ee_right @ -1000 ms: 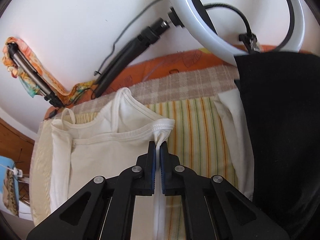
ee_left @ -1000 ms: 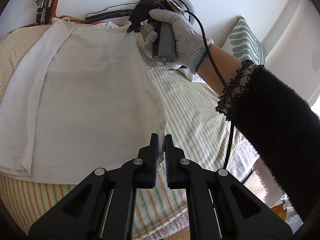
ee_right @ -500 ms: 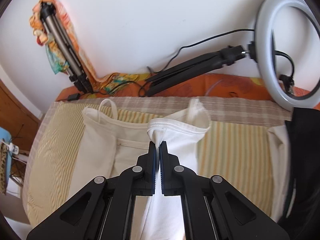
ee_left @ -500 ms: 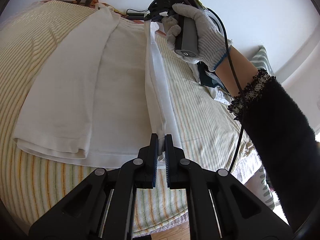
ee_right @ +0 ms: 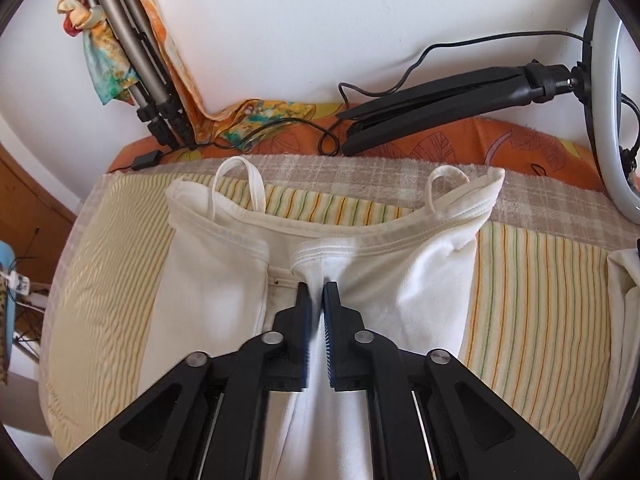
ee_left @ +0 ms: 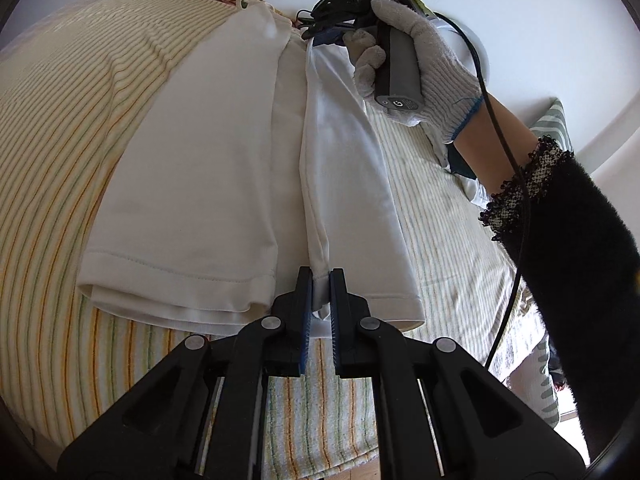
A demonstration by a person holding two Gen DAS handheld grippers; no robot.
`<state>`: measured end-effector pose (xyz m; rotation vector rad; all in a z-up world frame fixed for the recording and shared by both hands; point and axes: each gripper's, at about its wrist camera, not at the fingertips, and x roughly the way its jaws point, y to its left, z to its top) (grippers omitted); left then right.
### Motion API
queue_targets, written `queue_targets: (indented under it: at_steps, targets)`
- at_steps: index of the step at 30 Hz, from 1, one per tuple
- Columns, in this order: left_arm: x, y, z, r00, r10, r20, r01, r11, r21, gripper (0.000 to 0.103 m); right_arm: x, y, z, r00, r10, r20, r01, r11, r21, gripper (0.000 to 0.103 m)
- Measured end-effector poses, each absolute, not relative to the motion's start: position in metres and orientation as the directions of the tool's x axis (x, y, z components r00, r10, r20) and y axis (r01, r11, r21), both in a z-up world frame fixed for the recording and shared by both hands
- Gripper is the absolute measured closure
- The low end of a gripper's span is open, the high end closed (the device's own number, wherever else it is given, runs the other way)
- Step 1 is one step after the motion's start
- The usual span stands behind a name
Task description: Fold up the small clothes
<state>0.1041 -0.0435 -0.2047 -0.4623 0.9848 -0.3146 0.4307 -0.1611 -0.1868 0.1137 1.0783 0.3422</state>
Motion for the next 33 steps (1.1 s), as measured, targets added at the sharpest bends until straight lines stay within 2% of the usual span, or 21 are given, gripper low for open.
queue_targets:
  at_steps: [2, 7, 10, 11, 13, 15, 17, 18, 23, 28, 29, 30, 33]
  targets:
    - [0.099, -0.042, -0.199, 0.523, -0.463, -0.715, 0.064, 0.858, -0.509, 0.092, 0.422, -0.172, -0.175, 0.435, 0.359, -0.826, -0.215, 0.932, 0.291, 0.091]
    - [0.077, -0.028, -0.175, 0.547, -0.467, -0.695, 0.115, 0.864, -0.49, 0.091, 0.37, -0.213, -0.141, 0.475, 0.389, -0.79, -0.214, 0.921, 0.325, 0.091]
    - [0.065, -0.008, -0.16, 0.574, -0.445, -0.687, 0.132, 0.879, -0.458, 0.076, 0.323, -0.242, -0.131, 0.468, 0.42, -0.778, -0.206, 0.908, 0.366, 0.091]
    - [0.062, -0.002, -0.155, 0.588, -0.427, -0.687, 0.13, 0.888, -0.441, 0.066, 0.305, -0.251, -0.129, 0.468, 0.426, -0.775, -0.205, 0.905, 0.374, 0.091]
    - [0.058, 0.015, -0.147, 0.623, -0.376, -0.686, 0.118, 0.912, -0.392, 0.063, 0.272, -0.263, -0.127, 0.464, 0.432, -0.773, -0.201, 0.901, 0.383, 0.091]
    - [0.058, 0.029, -0.144, 0.633, -0.348, -0.692, 0.101, 0.923, -0.372, 0.062, 0.239, -0.27, -0.13, 0.453, 0.434, -0.779, -0.2, 0.901, 0.385, 0.081]
    - [0.069, 0.043, -0.15, 0.601, -0.353, -0.717, 0.083, 0.92, -0.384, 0.052, 0.205, -0.274, -0.136, 0.442, 0.437, -0.783, -0.199, 0.899, 0.39, 0.073]
    - [0.075, 0.051, -0.155, 0.58, -0.351, -0.735, 0.058, 0.918, -0.393, 0.052, 0.192, -0.276, -0.139, 0.429, 0.449, -0.784, -0.203, 0.894, 0.401, 0.073]
    - [0.096, 0.071, -0.186, 0.478, -0.417, -0.773, -0.021, 0.875, -0.484, 0.052, 0.141, -0.272, -0.17, 0.348, 0.507, -0.788, -0.209, 0.862, 0.462, 0.072]
    - [0.108, 0.069, -0.203, 0.422, -0.492, -0.761, -0.024, 0.834, -0.552, 0.055, 0.122, -0.267, -0.201, 0.272, 0.595, -0.756, -0.173, 0.804, 0.57, 0.072]
    - [0.109, 0.07, -0.203, 0.425, -0.493, -0.759, -0.024, 0.832, -0.554, 0.064, 0.119, -0.266, -0.205, 0.265, 0.607, -0.749, -0.168, 0.794, 0.584, 0.072]
    - [0.11, 0.07, -0.204, 0.419, -0.505, -0.755, -0.02, 0.826, -0.563, 0.08, 0.116, -0.265, -0.207, 0.261, 0.621, -0.739, -0.169, 0.783, 0.598, 0.072]
    - [0.113, 0.069, -0.208, 0.399, -0.524, -0.752, -0.011, 0.818, -0.576, 0.095, 0.109, -0.265, -0.208, 0.271, 0.64, -0.719, -0.187, 0.768, 0.612, 0.072]
